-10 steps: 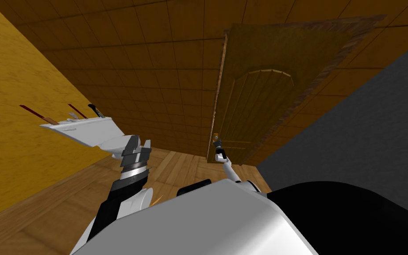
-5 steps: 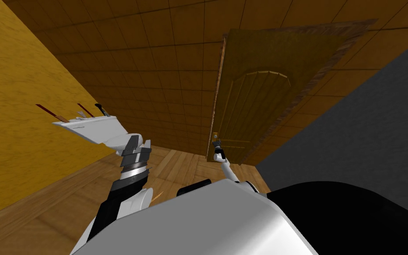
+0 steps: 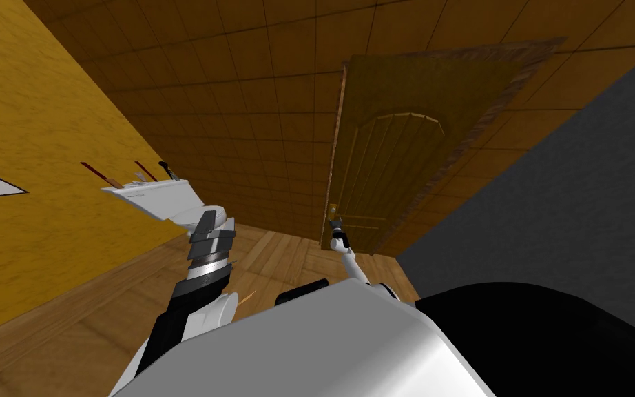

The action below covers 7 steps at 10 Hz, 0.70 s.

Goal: Pull the door open

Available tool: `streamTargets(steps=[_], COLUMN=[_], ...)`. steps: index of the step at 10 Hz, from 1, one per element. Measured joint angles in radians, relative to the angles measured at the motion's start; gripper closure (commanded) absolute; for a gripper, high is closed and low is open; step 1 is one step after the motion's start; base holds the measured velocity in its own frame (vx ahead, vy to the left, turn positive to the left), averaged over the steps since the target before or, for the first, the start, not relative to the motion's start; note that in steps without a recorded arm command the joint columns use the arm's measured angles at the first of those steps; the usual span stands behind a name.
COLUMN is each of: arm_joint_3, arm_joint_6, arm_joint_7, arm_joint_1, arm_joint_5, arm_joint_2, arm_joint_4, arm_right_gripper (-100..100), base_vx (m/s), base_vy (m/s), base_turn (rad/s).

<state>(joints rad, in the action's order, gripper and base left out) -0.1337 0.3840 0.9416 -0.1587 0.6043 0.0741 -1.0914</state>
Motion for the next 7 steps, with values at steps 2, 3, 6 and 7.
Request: streamTargets(steps=[2, 3, 6, 7], arm_joint_3=[0.001, 0.001, -0.018, -0.016], arm_joint_6=[-0.003, -0.004, -0.003, 0.003], arm_joint_7=[0.038, 0.042, 0.081, 0.101], arm_joint_1=[-0.003, -0.003, 0.016, 0.018], arm_joint_5=[0.029, 0.031, 0.048, 0.053], arm_joint_2=[-0.011, -0.012, 0.045, 0.070], arm_joint_4=[-0.001, -0.002, 0.000, 0.016], arm_right_gripper=[-100, -100, -100, -100], base_vx=[-0.047, 0.077, 0.173, 0.170], base_vy=[-0.019, 0.021, 0.024, -0.008], base_turn=[0.015, 0.137, 0.136, 0.131])
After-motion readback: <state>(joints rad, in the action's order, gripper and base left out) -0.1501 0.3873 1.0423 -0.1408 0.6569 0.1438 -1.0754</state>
